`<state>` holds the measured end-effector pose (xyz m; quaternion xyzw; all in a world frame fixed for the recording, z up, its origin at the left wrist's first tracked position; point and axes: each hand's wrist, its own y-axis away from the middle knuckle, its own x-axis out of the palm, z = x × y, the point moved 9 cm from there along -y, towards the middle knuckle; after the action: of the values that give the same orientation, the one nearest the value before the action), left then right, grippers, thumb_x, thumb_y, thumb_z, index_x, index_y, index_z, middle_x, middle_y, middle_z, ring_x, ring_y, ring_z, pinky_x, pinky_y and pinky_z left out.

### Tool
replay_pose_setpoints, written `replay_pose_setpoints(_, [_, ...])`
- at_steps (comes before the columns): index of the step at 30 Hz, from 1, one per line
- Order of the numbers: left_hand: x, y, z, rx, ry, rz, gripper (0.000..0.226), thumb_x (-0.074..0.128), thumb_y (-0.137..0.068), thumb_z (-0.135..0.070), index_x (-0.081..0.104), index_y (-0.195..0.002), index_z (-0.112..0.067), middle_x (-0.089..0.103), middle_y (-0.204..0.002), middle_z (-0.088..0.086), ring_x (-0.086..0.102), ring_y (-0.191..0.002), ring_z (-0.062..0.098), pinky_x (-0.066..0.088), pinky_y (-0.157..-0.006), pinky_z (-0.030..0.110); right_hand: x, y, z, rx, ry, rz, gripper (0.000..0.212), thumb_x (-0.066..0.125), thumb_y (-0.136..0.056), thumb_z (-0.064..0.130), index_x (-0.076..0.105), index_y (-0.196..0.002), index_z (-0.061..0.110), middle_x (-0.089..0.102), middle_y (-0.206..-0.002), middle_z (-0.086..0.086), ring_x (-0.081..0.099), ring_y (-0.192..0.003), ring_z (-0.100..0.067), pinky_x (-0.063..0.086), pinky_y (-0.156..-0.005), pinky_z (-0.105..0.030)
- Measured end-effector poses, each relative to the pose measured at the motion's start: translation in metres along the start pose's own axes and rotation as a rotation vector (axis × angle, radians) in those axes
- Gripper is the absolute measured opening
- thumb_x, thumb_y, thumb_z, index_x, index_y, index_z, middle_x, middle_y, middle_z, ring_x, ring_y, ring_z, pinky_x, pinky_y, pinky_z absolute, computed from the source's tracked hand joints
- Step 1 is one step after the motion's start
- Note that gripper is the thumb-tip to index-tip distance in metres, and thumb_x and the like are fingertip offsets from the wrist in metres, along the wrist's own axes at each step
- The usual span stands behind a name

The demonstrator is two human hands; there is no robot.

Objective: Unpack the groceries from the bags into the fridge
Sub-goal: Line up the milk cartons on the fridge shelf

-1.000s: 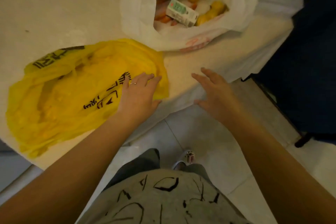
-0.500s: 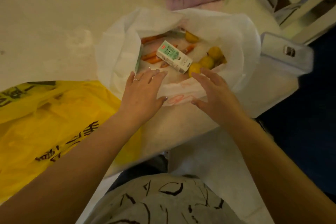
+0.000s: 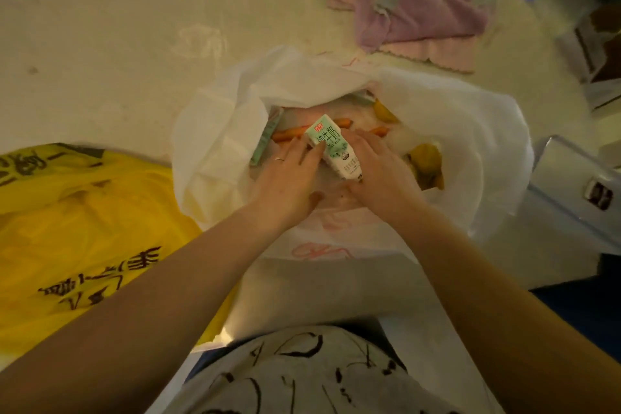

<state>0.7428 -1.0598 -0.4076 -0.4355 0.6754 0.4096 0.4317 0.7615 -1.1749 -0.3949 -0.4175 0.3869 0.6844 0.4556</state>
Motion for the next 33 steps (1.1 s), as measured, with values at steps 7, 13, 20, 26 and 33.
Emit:
replay_pose_setpoints(7, [0.025, -0.02, -0.001, -0.203, 0.184, 0.068, 0.095, 0.067, -0.084, -0.03, 0.0, -0.15, -0.014, 0.008, -0.158, 0.009, 0.009, -0.144, 0.023, 0.016, -0.112, 0.031, 0.023, -0.042, -0.016, -0.071, 0.01, 0.063, 0.086, 0.071, -0.078, 0.03, 0.021, -0.146, 0.016, 0.037, -0.142, -0.011, 0.041, -0.126, -0.029, 0.043, -0.093, -0.04])
replay_pose_setpoints(13, [0.037, -0.029, -0.001, -0.277, 0.309, 0.022, 0.093, 0.067, -0.08, -0.021, 0.006, -0.149, -0.009, 0.017, -0.155, 0.015, 0.015, -0.143, 0.029, 0.015, -0.116, 0.034, 0.035, -0.055, -0.01, -0.085, 0.073, 0.136, 0.087, 0.063, -0.085, 0.031, 0.005, -0.149, 0.019, 0.04, -0.138, -0.014, 0.045, -0.122, -0.032, 0.046, -0.082, -0.04])
replay_pose_setpoints(20, [0.013, -0.013, 0.017, -0.442, 0.877, -0.258, 0.074, 0.064, -0.086, -0.013, 0.02, -0.145, -0.012, 0.048, -0.129, -0.011, 0.05, -0.111, 0.0, 0.043, -0.088, 0.016, 0.038, -0.051, -0.016, -0.074, -0.265, 0.167, 0.088, 0.069, -0.074, 0.021, 0.019, -0.146, 0.019, 0.046, -0.136, -0.006, 0.05, -0.118, -0.027, 0.049, -0.084, -0.04])
replay_pose_setpoints(26, [-0.004, 0.01, 0.021, -0.484, 0.996, -0.399, 0.059, 0.068, -0.083, -0.009, 0.042, -0.136, -0.016, 0.057, -0.118, -0.007, 0.061, -0.1, 0.004, 0.049, -0.085, 0.015, 0.03, -0.032, -0.002, -0.105, -0.563, 0.156, 0.077, 0.077, -0.071, 0.017, 0.036, -0.136, 0.018, 0.047, -0.132, -0.005, 0.047, -0.119, -0.018, 0.045, -0.097, -0.035])
replay_pose_setpoints(33, [-0.022, 0.046, 0.013, -0.477, 0.903, -0.532, 0.047, 0.073, -0.08, -0.019, 0.045, -0.113, -0.038, 0.051, -0.104, -0.029, 0.053, -0.096, -0.015, 0.047, -0.08, 0.009, 0.017, -0.023, 0.018, -0.128, -0.537, 0.103, 0.066, 0.076, -0.075, 0.019, 0.039, -0.13, 0.016, 0.053, -0.133, -0.004, 0.05, -0.122, -0.018, 0.043, -0.09, -0.025])
